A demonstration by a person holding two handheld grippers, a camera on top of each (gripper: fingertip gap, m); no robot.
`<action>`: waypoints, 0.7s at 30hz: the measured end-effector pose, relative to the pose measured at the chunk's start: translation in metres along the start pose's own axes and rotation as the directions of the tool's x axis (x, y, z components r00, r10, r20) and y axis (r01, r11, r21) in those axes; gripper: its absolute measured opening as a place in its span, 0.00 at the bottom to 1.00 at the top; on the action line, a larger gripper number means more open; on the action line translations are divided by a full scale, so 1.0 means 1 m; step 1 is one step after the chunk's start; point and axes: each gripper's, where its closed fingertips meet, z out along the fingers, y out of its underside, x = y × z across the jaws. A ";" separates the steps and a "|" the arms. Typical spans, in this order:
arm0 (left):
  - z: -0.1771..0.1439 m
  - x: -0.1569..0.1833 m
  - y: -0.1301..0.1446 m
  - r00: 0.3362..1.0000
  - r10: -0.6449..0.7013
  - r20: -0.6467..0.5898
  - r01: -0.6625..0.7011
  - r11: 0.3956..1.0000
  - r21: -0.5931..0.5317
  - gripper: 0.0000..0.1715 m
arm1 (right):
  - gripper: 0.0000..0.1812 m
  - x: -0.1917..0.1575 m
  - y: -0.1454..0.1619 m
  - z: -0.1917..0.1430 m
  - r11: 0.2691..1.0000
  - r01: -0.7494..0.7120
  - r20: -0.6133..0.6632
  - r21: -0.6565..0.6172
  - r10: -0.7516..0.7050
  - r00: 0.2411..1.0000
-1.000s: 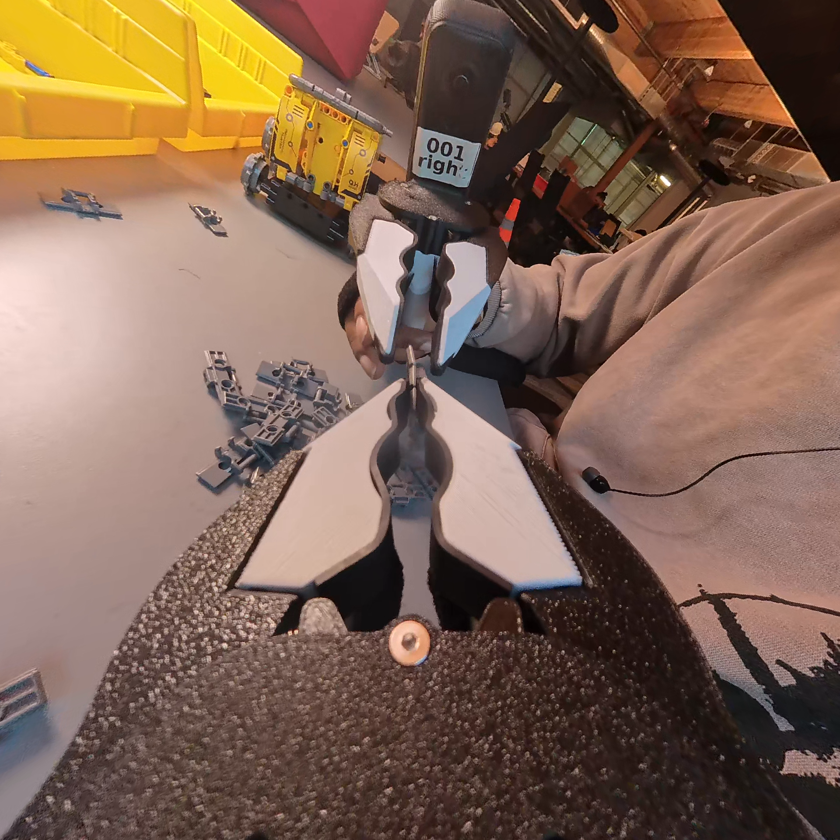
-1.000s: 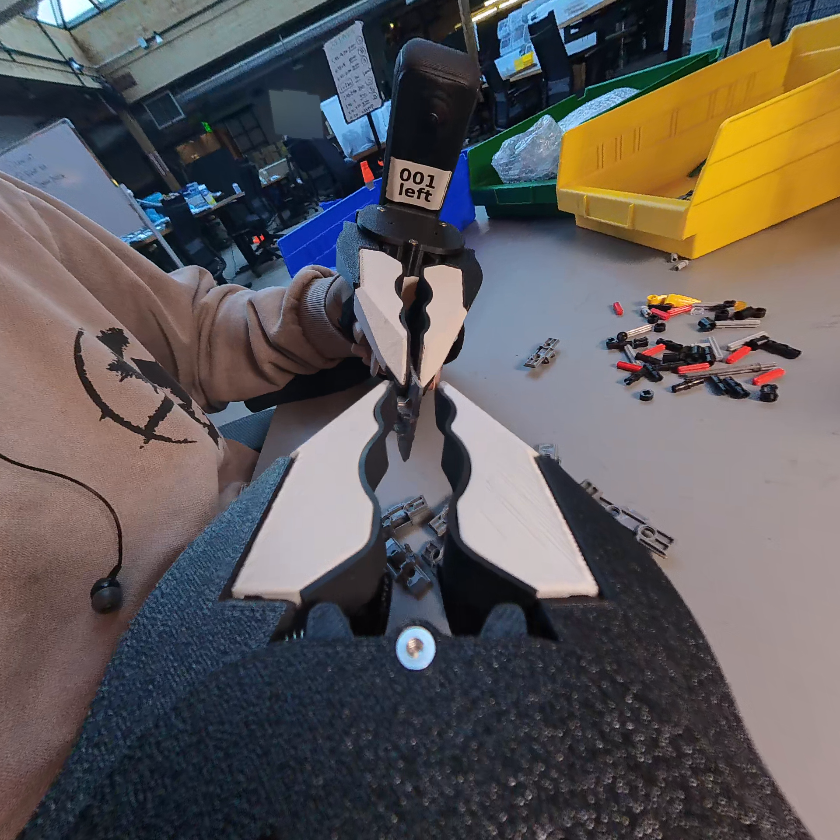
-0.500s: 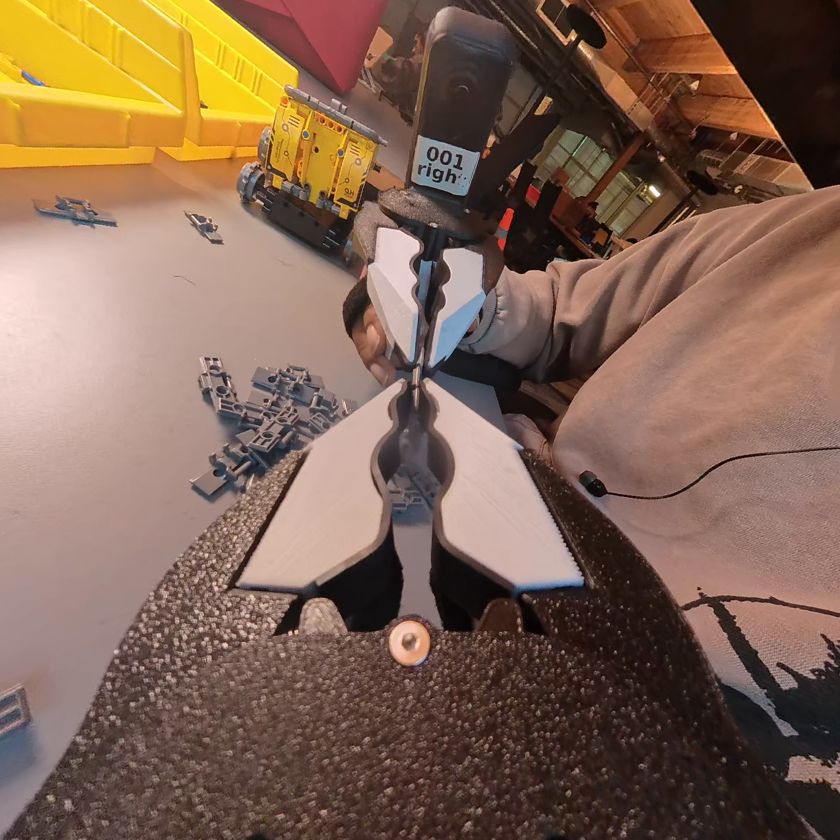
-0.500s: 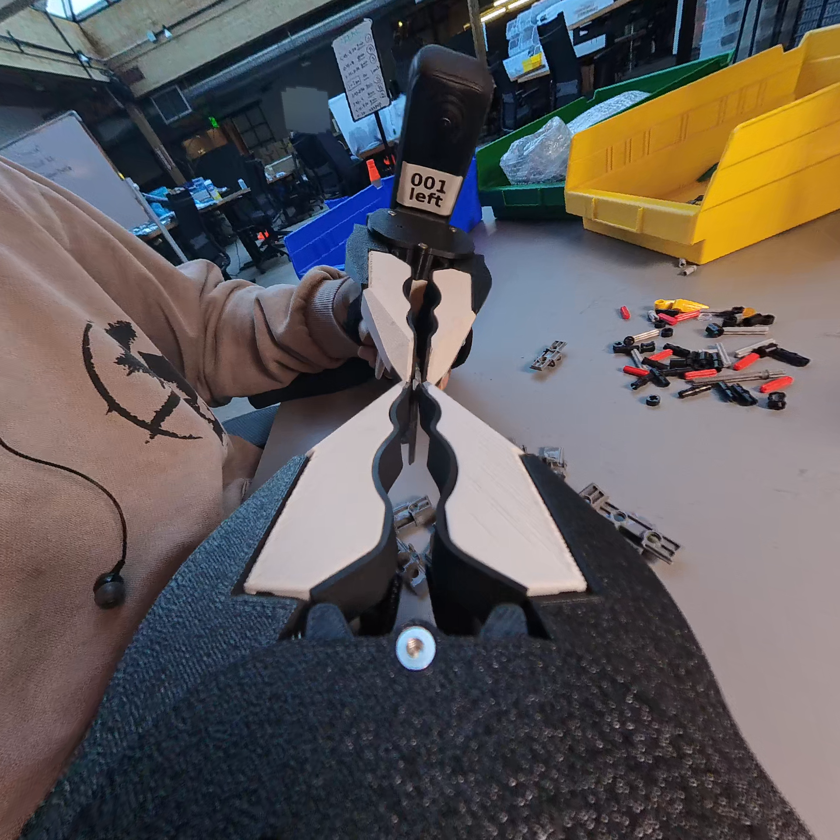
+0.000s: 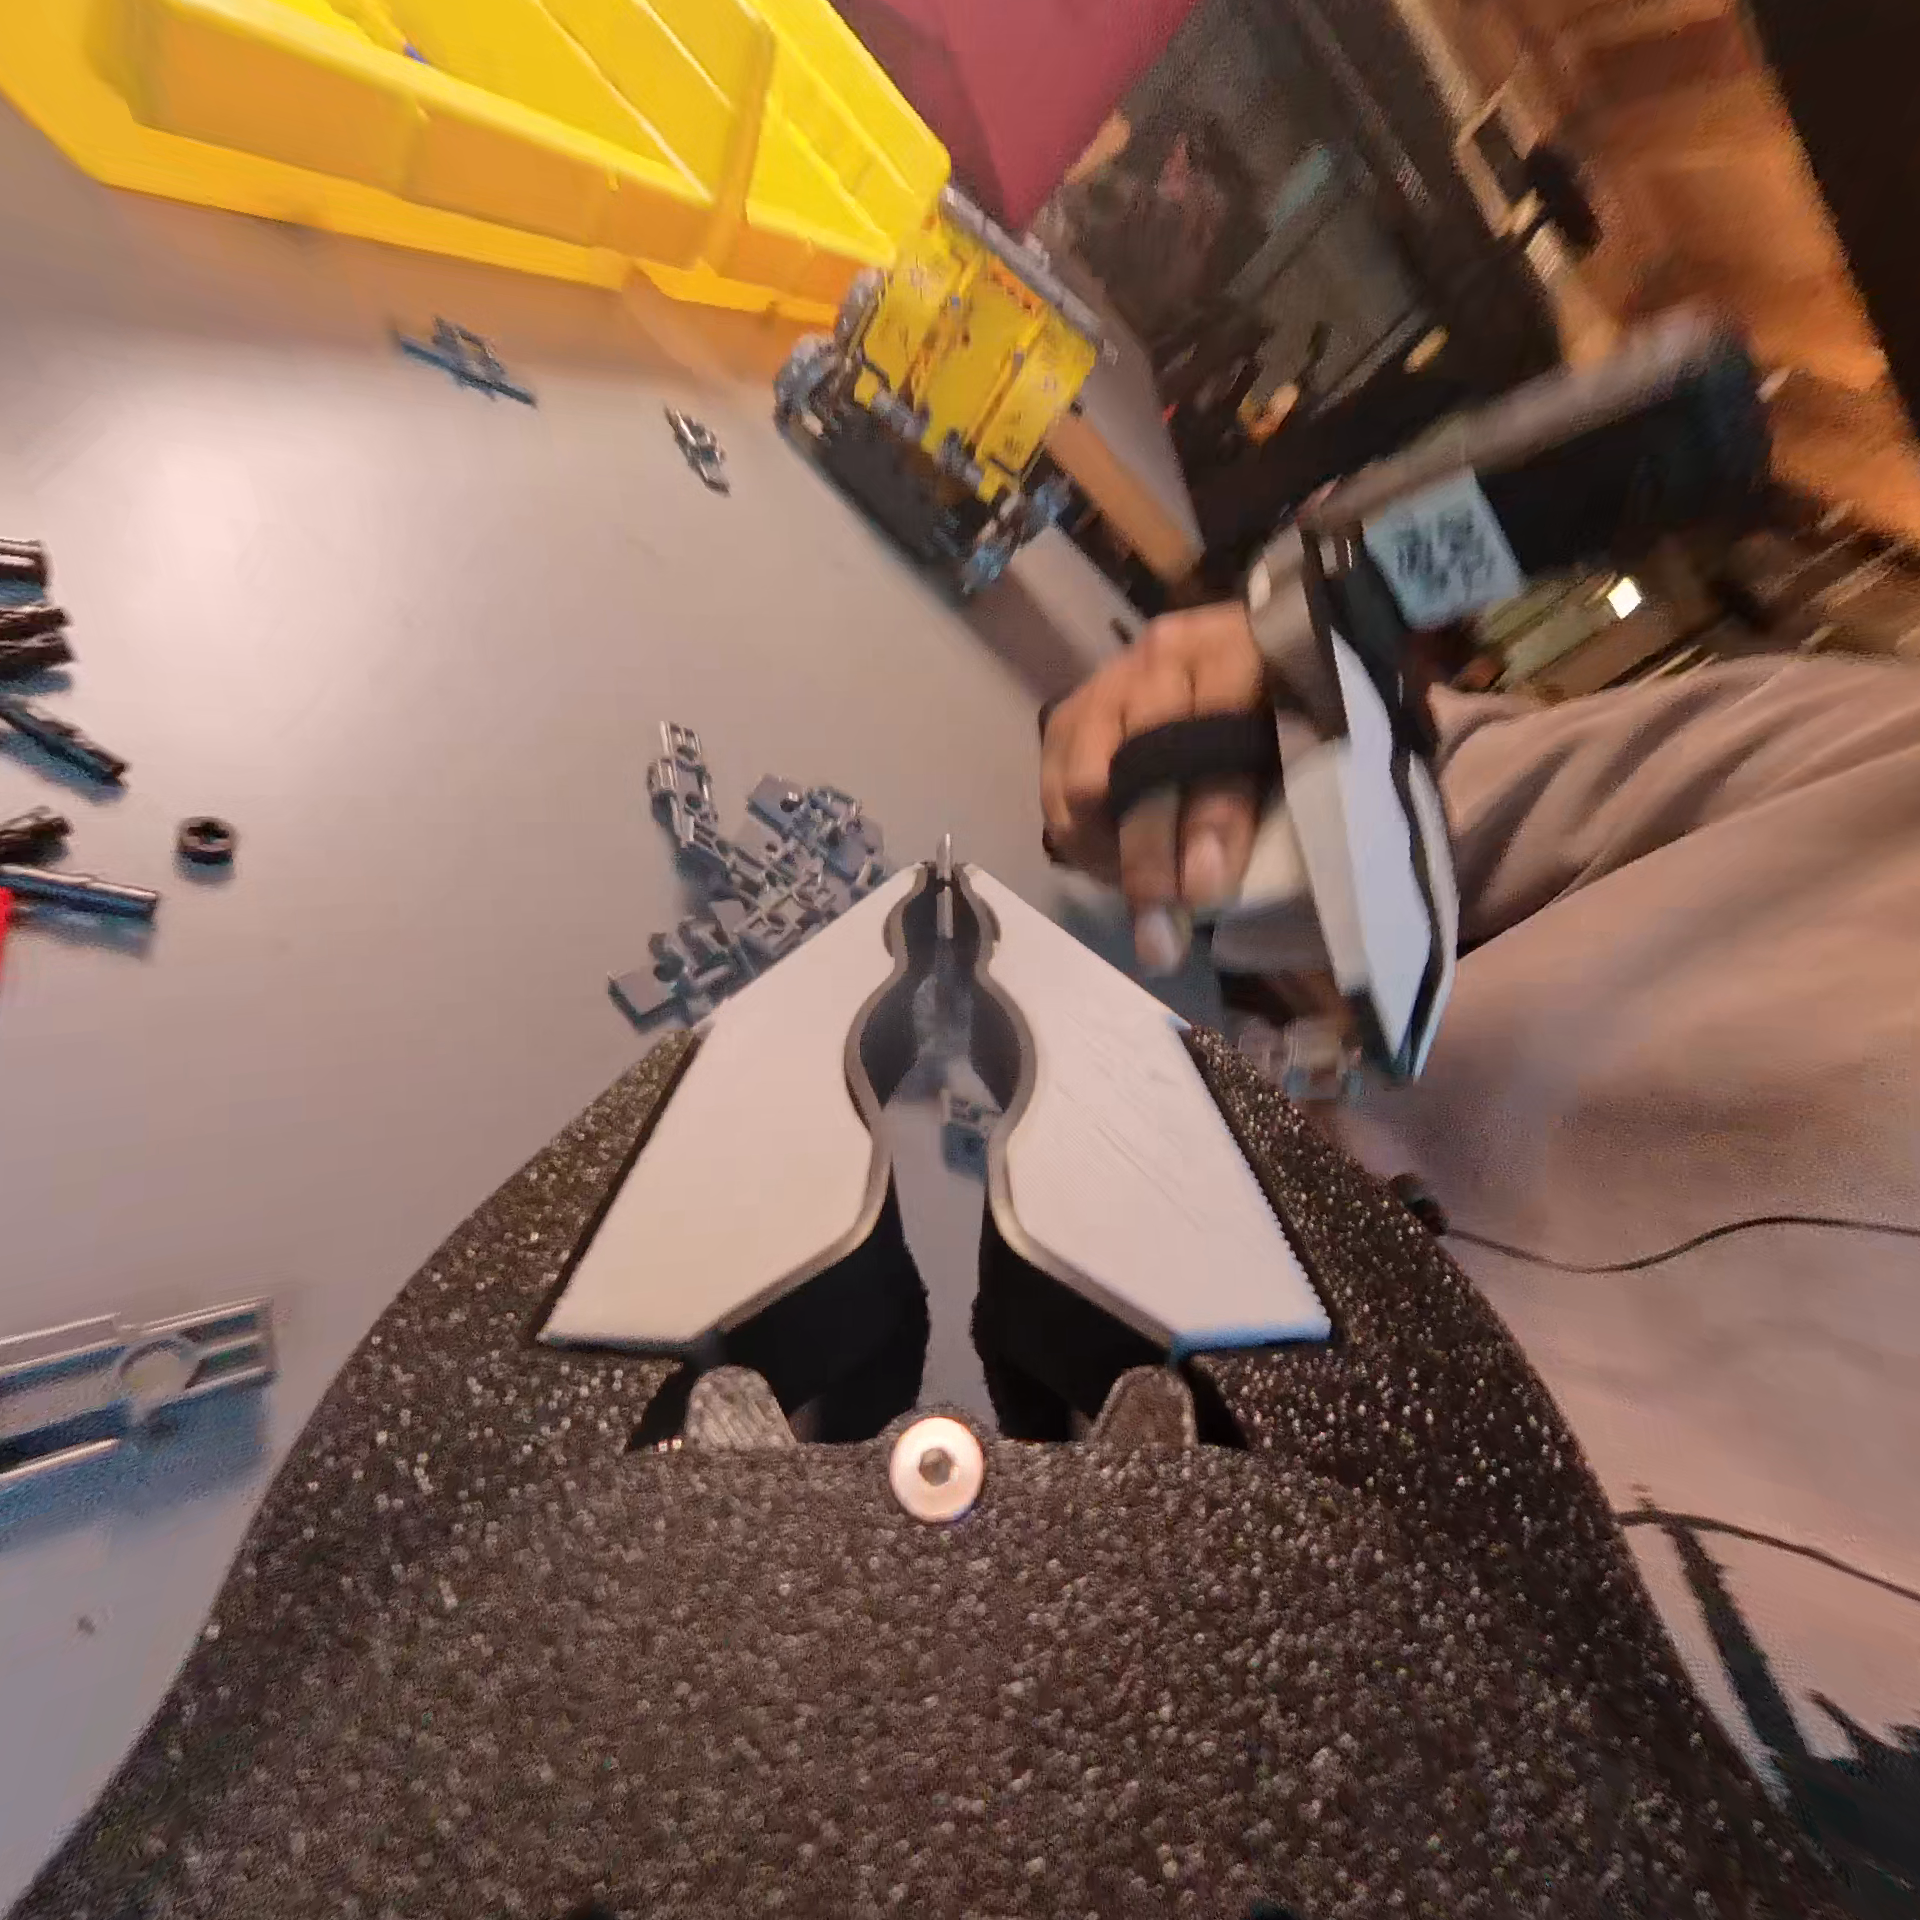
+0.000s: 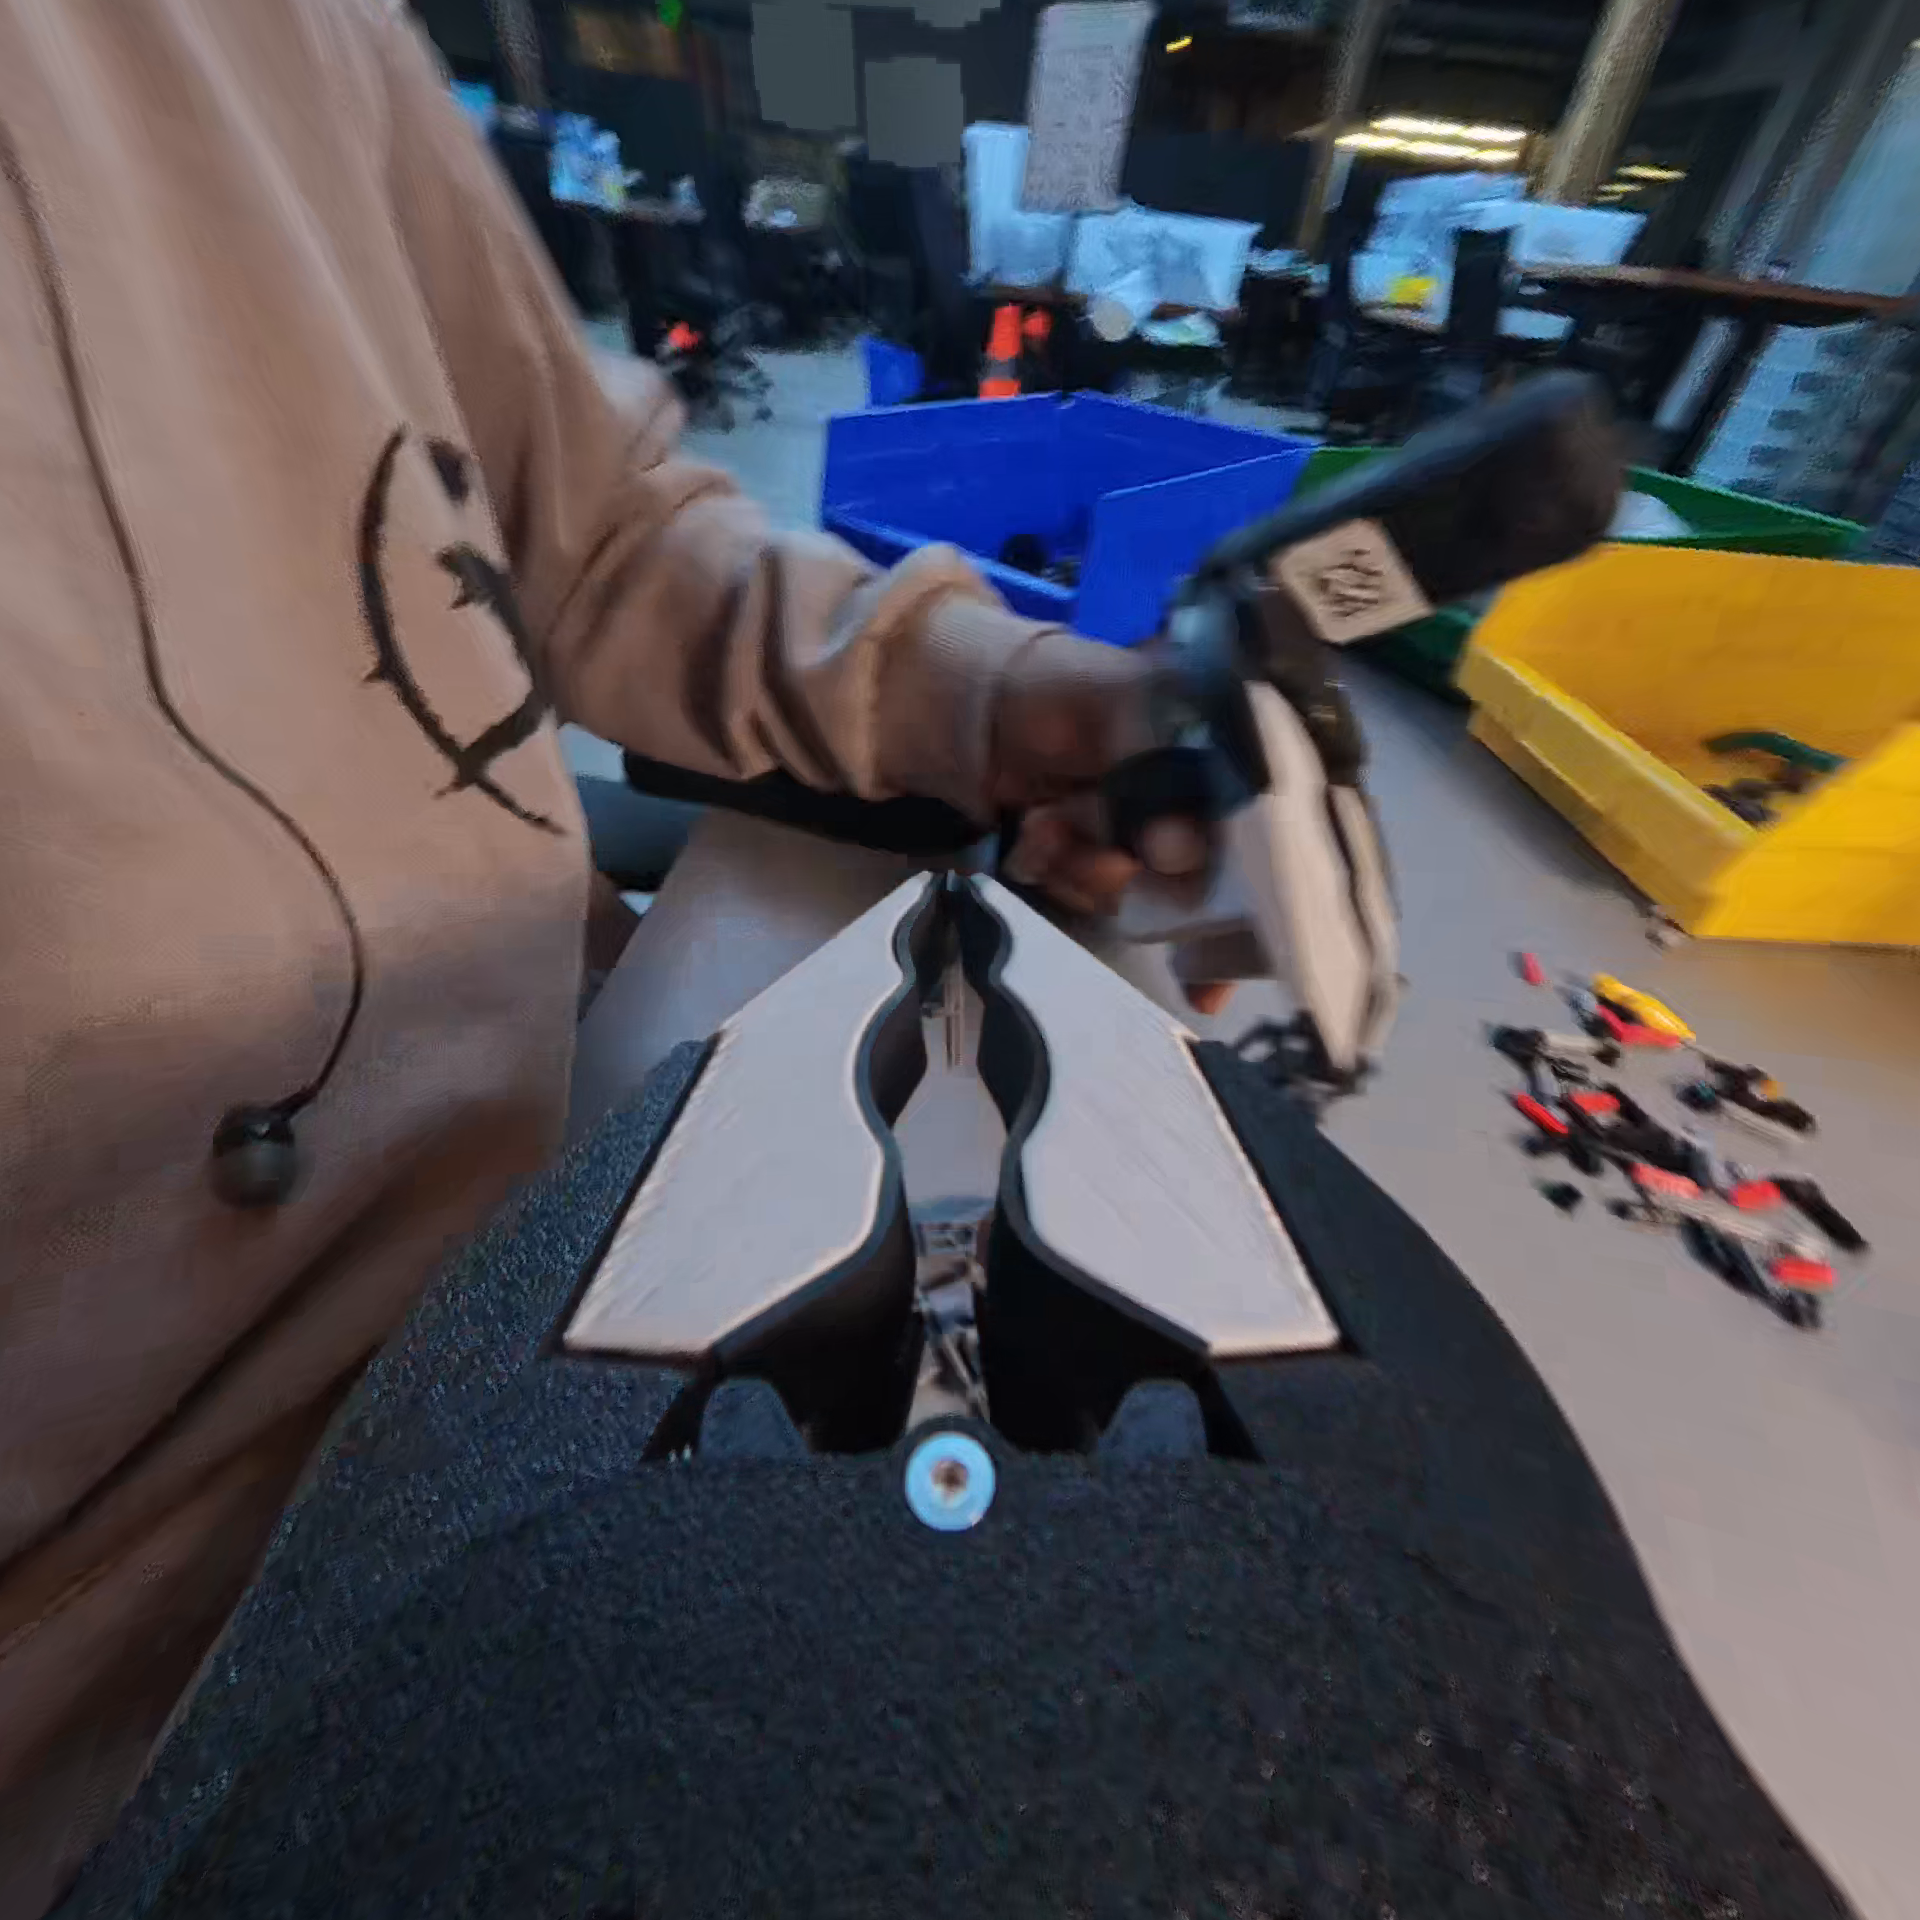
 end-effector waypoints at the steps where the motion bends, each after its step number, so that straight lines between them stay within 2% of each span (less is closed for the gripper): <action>1: -0.006 0.001 -0.007 1.000 -0.014 -0.025 0.015 1.000 0.026 0.01 | 0.00 -0.008 0.009 0.014 0.988 0.130 -0.021 -0.086 -0.132 0.991; 2: -0.007 0.004 -0.007 1.000 0.024 -0.015 -0.024 1.000 0.016 0.01 | 0.00 -0.003 0.009 0.018 0.968 0.222 -0.063 -0.115 -0.230 0.971; 4: -0.004 0.013 -0.008 0.998 0.031 -0.045 -0.030 0.999 0.029 0.01 | 0.00 0.020 -0.001 0.002 0.991 0.109 -0.102 -0.075 -0.117 0.988; 9: -0.006 0.007 -0.008 0.999 -0.001 -0.048 0.003 0.999 0.048 0.01 | 0.00 0.038 0.016 -0.019 0.985 -0.170 -0.098 -0.023 0.167 0.981; 11: -0.005 0.006 -0.008 0.998 -0.011 -0.056 0.013 0.999 0.049 0.01 | 0.07 0.049 0.025 -0.021 0.979 -0.195 -0.151 -0.049 0.186 0.971; 14: -0.002 0.010 -0.005 0.997 0.000 -0.072 0.002 0.999 0.034 0.01 | 0.15 0.055 0.030 -0.020 0.961 -0.271 -0.160 -0.046 0.261 0.952; 21: 0.006 0.029 0.002 0.988 0.037 -0.149 -0.037 0.999 0.001 0.01 | 0.14 0.056 0.033 -0.011 0.938 -0.344 -0.147 -0.038 0.335 0.931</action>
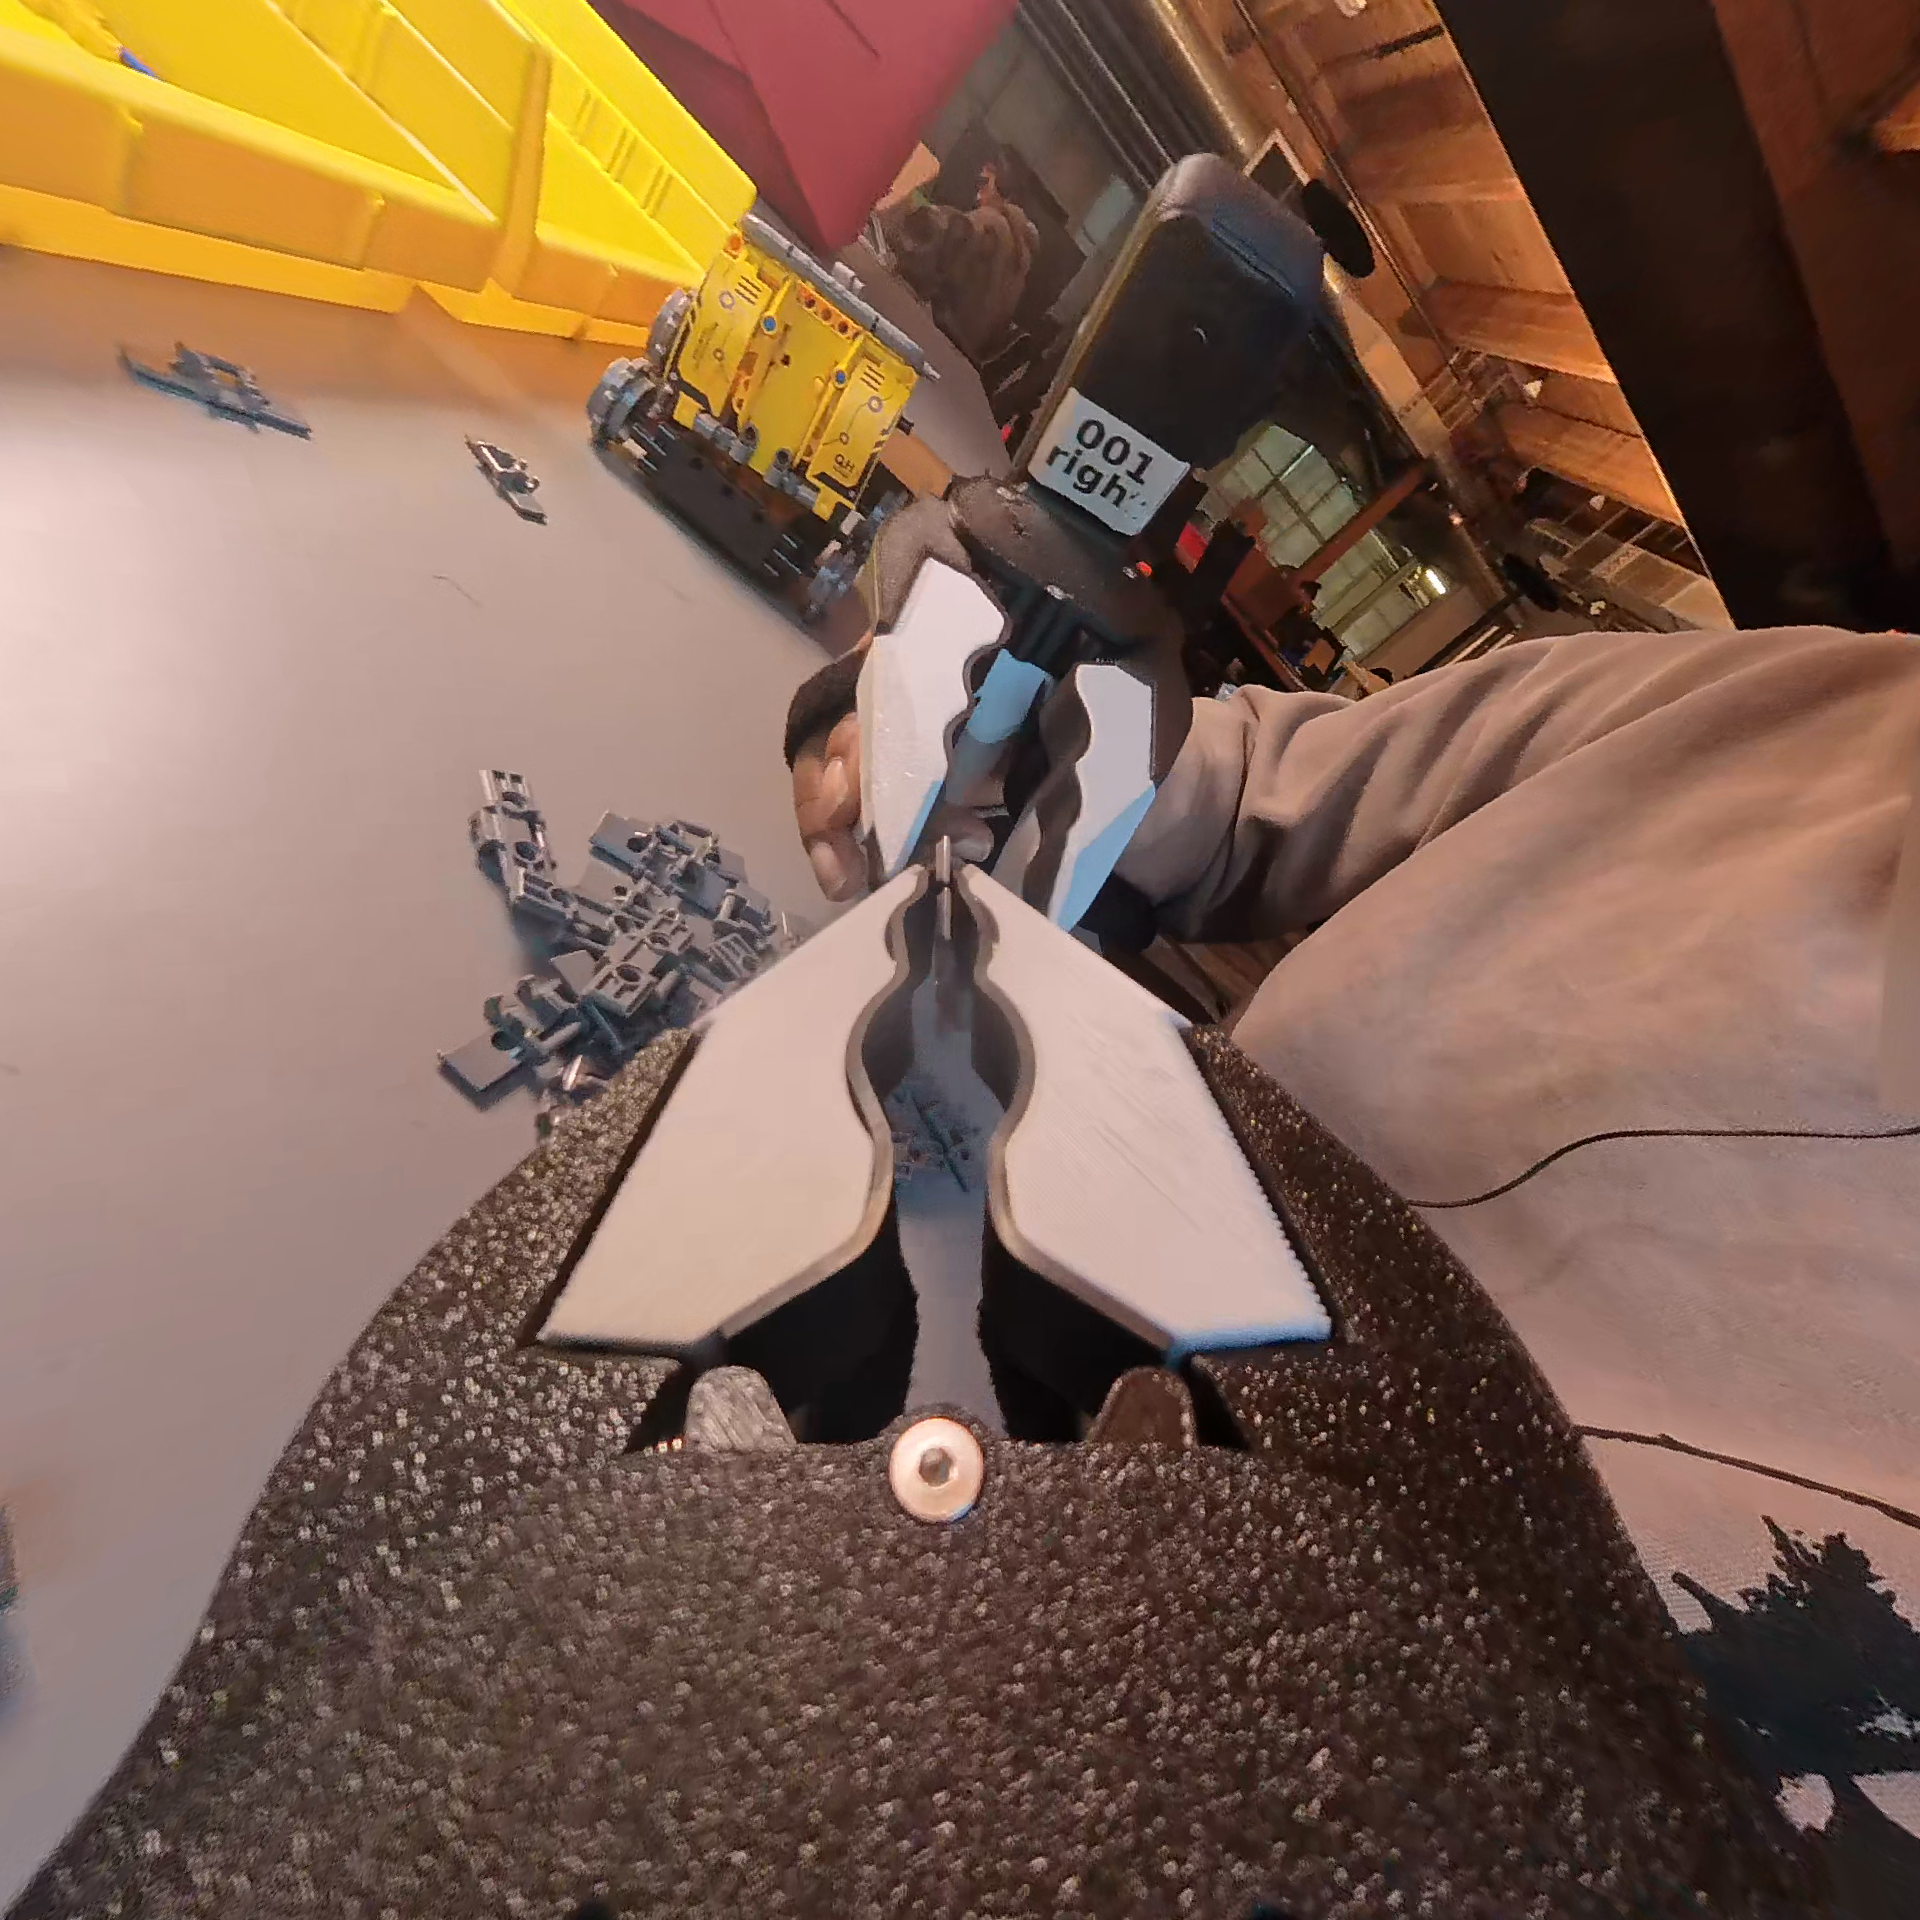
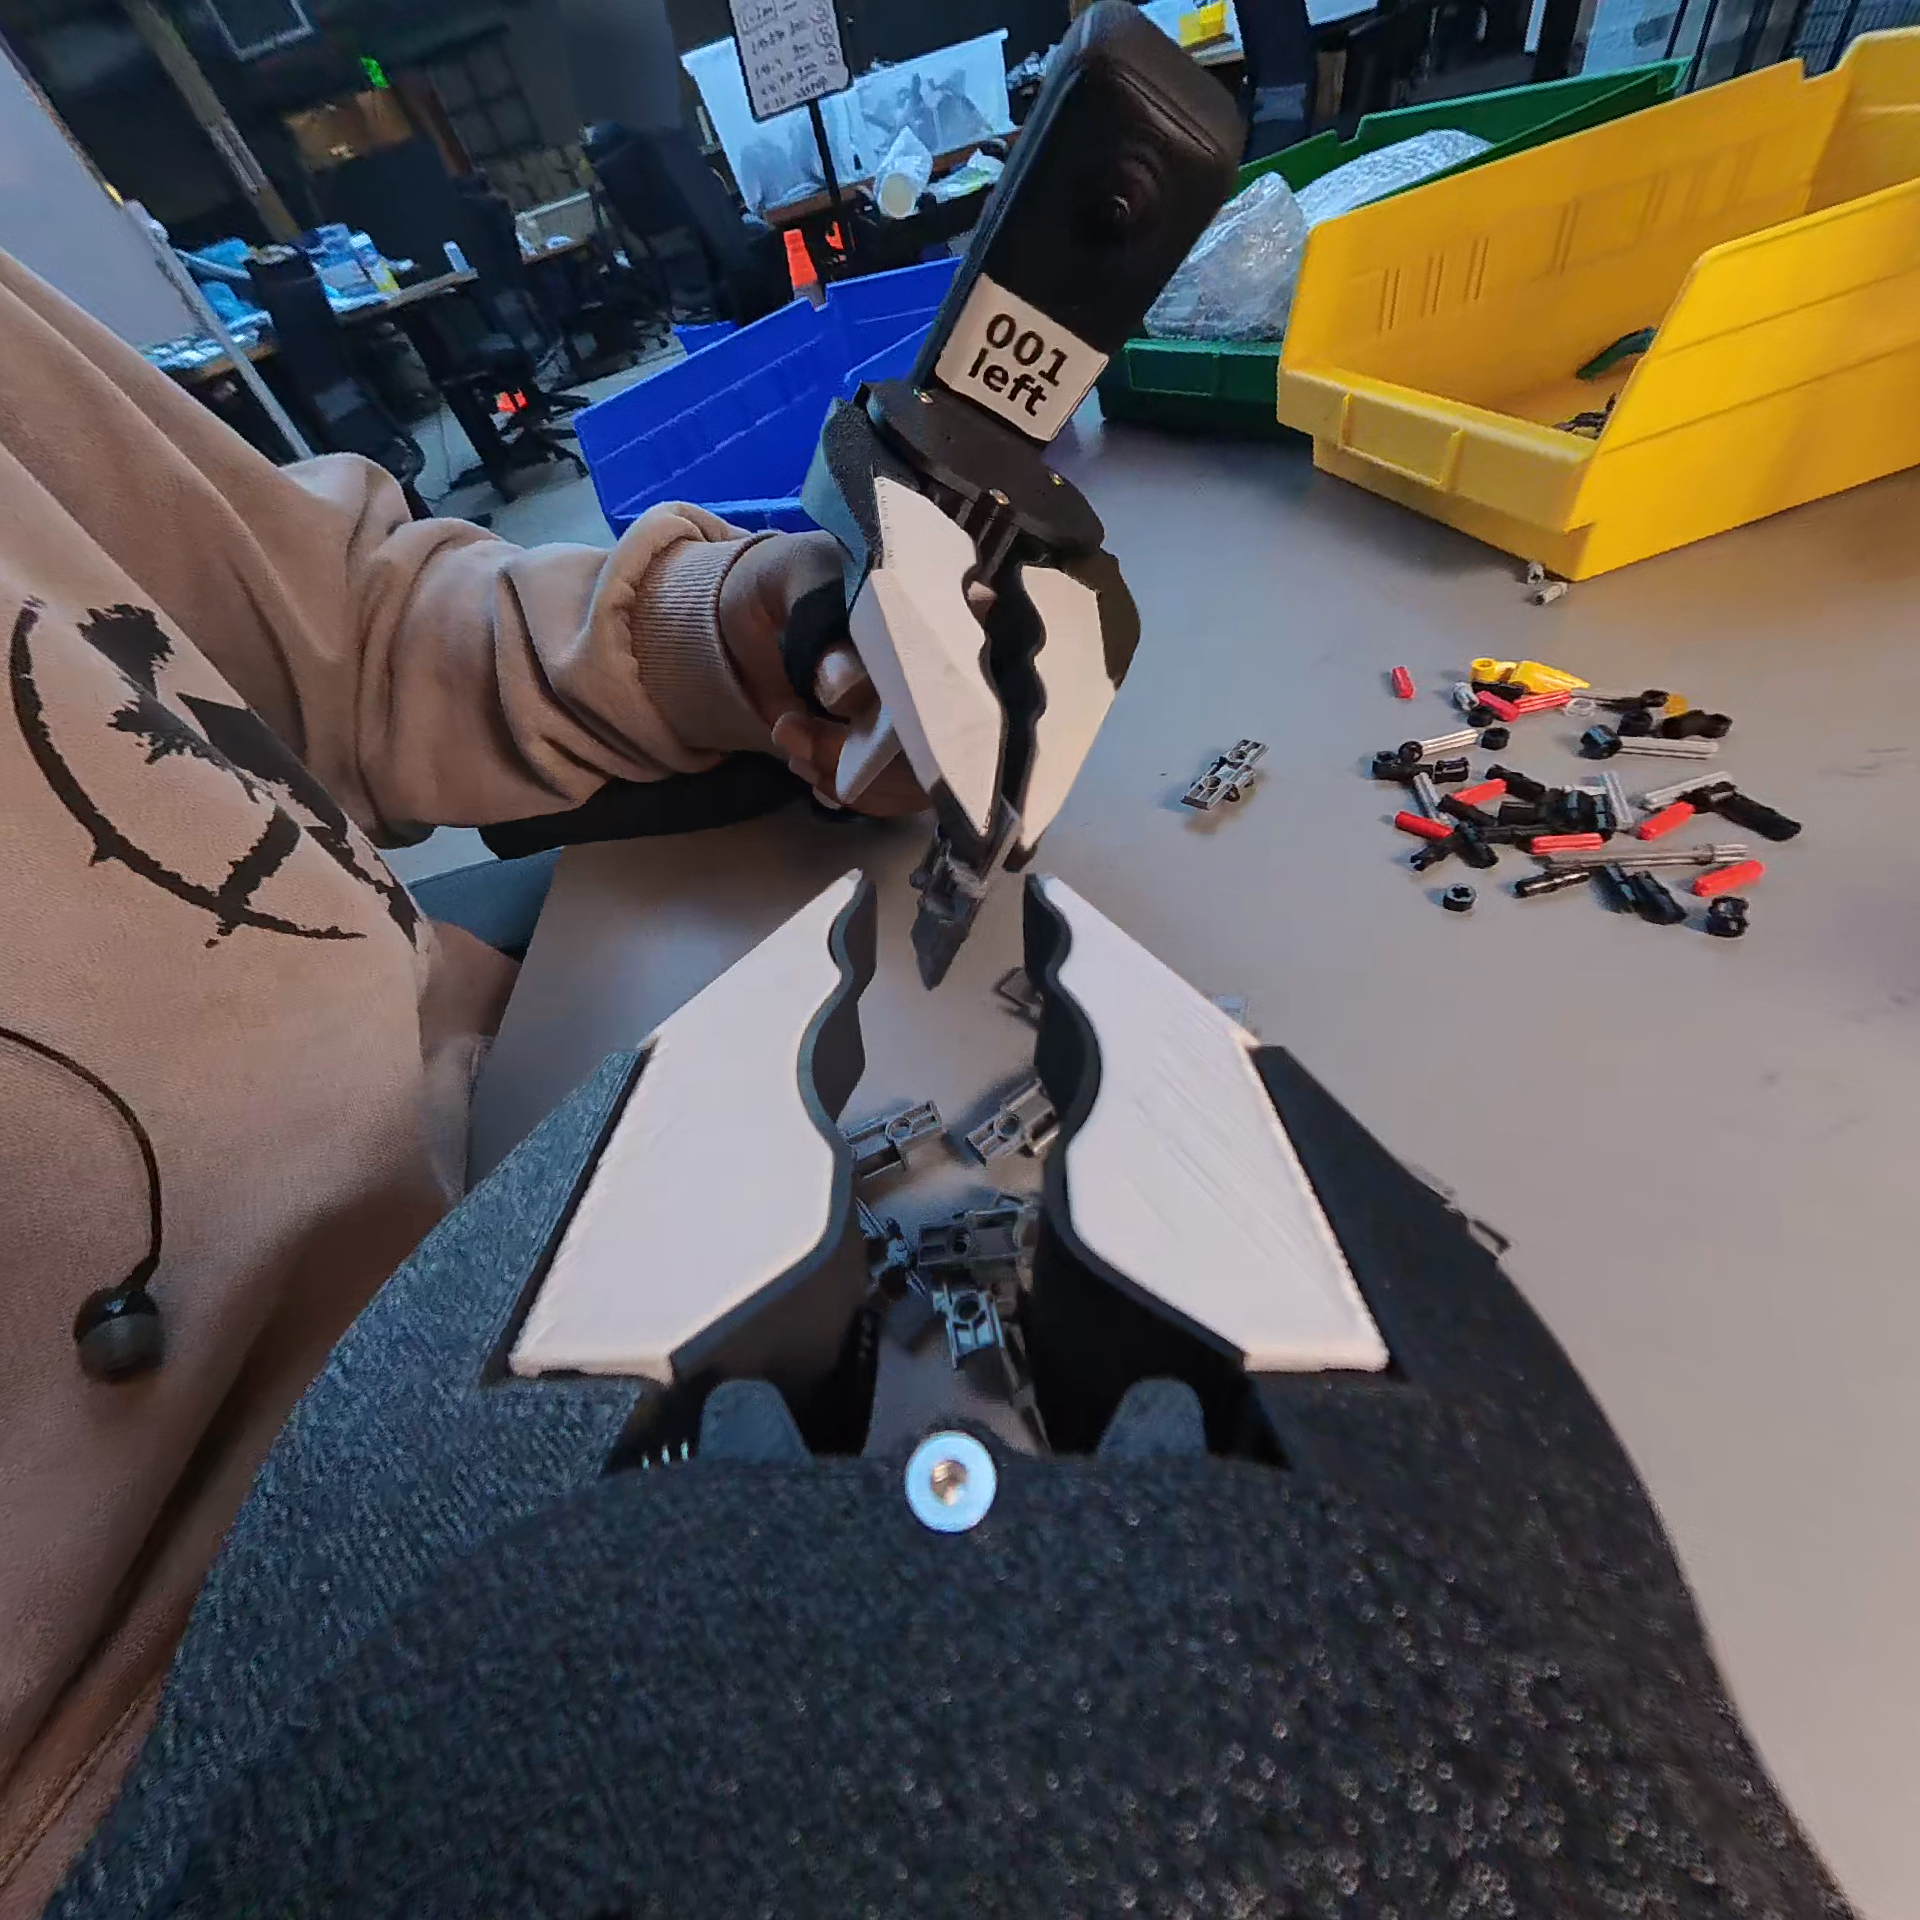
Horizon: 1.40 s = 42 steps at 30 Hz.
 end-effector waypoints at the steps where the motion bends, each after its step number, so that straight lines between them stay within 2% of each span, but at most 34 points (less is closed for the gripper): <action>1: 0.002 0.001 0.002 1.000 0.004 -0.004 -0.004 1.000 -0.009 0.01 | 0.09 0.001 0.002 0.001 1.000 -0.003 -0.008 -0.012 0.003 1.000; 4: 0.002 0.004 0.002 1.000 0.021 -0.011 -0.021 1.000 -0.011 0.02 | 0.05 0.000 0.005 0.001 1.000 0.002 -0.006 -0.028 -0.002 1.000; 9: -0.002 0.011 -0.007 0.996 0.086 -0.014 -0.086 0.996 0.032 0.11 | 0.03 -0.001 -0.006 -0.006 0.996 -0.079 0.039 0.040 0.077 0.996; 15: -0.005 0.014 -0.012 0.993 0.114 -0.015 -0.113 0.992 0.064 0.03 | 0.03 0.000 -0.013 -0.010 0.989 -0.122 0.061 0.078 0.117 0.991; 24: -0.004 0.012 -0.010 0.991 0.132 0.022 -0.132 0.991 0.034 0.01 | 0.03 -0.002 -0.013 -0.009 0.987 -0.136 0.082 0.086 0.129 0.988; 26: -0.004 0.011 -0.008 0.989 0.143 0.034 -0.143 0.990 0.013 0.01 | 0.10 -0.002 -0.017 -0.010 0.984 -0.143 0.084 0.107 0.134 0.987; 28: -0.003 0.012 -0.006 0.988 0.151 0.031 -0.152 0.988 0.000 0.01 | 0.12 0.000 -0.020 -0.012 0.981 -0.148 0.081 0.128 0.138 0.987; 33: 0.001 0.015 -0.002 0.985 0.168 0.027 -0.168 0.986 -0.019 0.01 | 0.07 -0.001 -0.017 -0.011 0.983 -0.144 0.077 0.112 0.136 0.988; 35: 0.002 0.014 -0.002 0.985 0.170 0.032 -0.169 0.985 -0.021 0.01 | 0.01 -0.002 -0.017 -0.010 0.984 -0.138 0.079 0.111 0.130 0.988; 39: 0.001 0.014 -0.002 0.986 0.162 0.028 -0.162 0.987 -0.021 0.01 | 0.00 -0.004 -0.017 -0.011 0.986 -0.130 0.083 0.107 0.121 0.989; 42: 0.002 0.015 -0.003 0.989 0.148 0.025 -0.148 0.989 -0.014 0.01 | 0.00 -0.004 -0.019 -0.012 0.991 -0.072 0.063 0.111 0.065 0.996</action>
